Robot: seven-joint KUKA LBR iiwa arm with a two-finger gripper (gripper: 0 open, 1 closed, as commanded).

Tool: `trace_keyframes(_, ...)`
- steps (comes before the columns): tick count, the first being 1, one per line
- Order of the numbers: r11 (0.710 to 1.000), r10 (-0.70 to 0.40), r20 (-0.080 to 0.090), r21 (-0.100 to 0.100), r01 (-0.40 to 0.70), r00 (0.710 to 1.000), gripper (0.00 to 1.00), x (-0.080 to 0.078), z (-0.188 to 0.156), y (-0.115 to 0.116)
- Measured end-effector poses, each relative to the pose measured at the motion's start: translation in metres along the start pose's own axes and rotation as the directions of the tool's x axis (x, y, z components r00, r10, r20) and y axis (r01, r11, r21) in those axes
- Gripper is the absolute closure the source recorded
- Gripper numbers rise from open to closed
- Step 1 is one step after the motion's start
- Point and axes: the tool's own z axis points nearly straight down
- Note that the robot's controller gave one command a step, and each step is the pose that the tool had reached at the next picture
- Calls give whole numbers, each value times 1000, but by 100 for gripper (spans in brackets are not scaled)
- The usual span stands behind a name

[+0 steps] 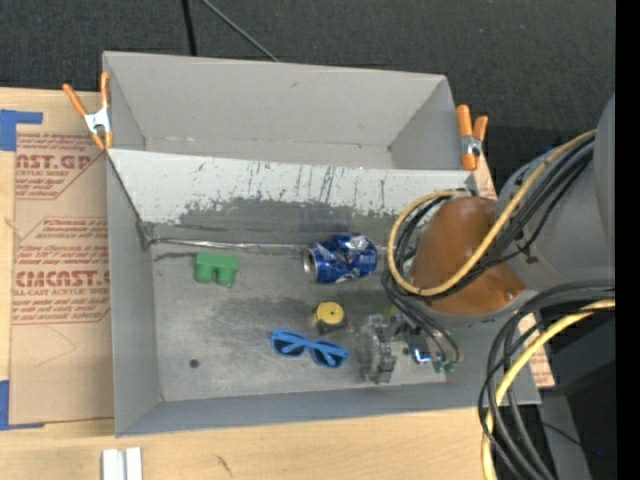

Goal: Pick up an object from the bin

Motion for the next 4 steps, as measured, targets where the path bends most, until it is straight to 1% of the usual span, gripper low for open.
trace_keyframes(1, 1000, 2, 15, 4, -2, 1000, 0, -4, -1, -2)
trace_keyframes(2, 999, 53, 4, 6, -53, 999, 0, -12, -4, -70)
trace_keyframes(3, 999, 47, 1, 3, -47, 999, 100, -12, -4, -65)
trace_keyframes(4, 999, 47, 1, 3, -47, 999, 0, -12, -4, -65)
